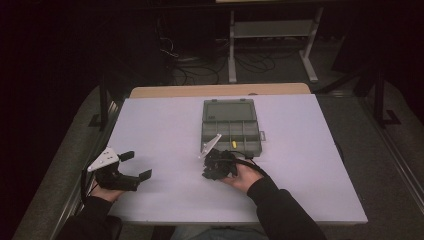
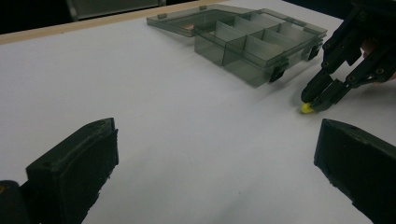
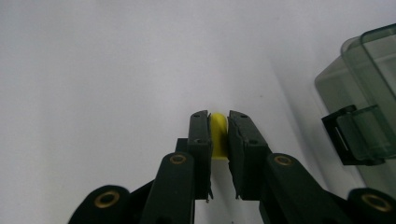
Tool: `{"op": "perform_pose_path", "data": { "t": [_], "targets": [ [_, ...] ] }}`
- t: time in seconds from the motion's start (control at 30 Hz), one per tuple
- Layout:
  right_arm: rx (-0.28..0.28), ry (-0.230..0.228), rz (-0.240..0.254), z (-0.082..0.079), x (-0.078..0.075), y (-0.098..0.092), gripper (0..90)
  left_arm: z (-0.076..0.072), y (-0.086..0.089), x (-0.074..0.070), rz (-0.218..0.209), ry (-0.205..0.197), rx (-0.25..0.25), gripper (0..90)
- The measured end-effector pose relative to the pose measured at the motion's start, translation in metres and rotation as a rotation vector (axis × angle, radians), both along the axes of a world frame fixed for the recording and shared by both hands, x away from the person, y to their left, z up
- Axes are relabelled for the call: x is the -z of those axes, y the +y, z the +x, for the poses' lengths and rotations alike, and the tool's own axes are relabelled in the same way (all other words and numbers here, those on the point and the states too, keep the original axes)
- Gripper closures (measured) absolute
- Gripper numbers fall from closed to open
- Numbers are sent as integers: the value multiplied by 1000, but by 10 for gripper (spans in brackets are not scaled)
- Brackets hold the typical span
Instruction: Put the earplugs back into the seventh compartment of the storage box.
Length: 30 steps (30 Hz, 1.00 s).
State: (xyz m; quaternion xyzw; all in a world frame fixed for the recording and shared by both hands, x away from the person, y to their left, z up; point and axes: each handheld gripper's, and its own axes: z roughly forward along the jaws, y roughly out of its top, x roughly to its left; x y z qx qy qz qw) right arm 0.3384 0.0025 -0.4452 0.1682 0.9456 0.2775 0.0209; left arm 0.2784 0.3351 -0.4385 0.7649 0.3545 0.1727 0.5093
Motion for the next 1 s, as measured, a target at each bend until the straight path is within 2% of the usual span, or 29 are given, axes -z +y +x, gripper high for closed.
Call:
{"op": "perform_pose_path", "data": {
  "t": [0.27, 0.77, 1.0],
  "targets": [
    [19, -8, 38, 3, -15, -9, 789, 0, 0, 0, -1, 1, 1, 0],
    [38, -62, 91, 4, -50, -22, 800, 0, 1, 0, 0, 3, -11, 0],
    [56, -94, 93, 5, -66, -28, 800, 0, 1, 0, -4, 4, -12, 0]
  ]
}}
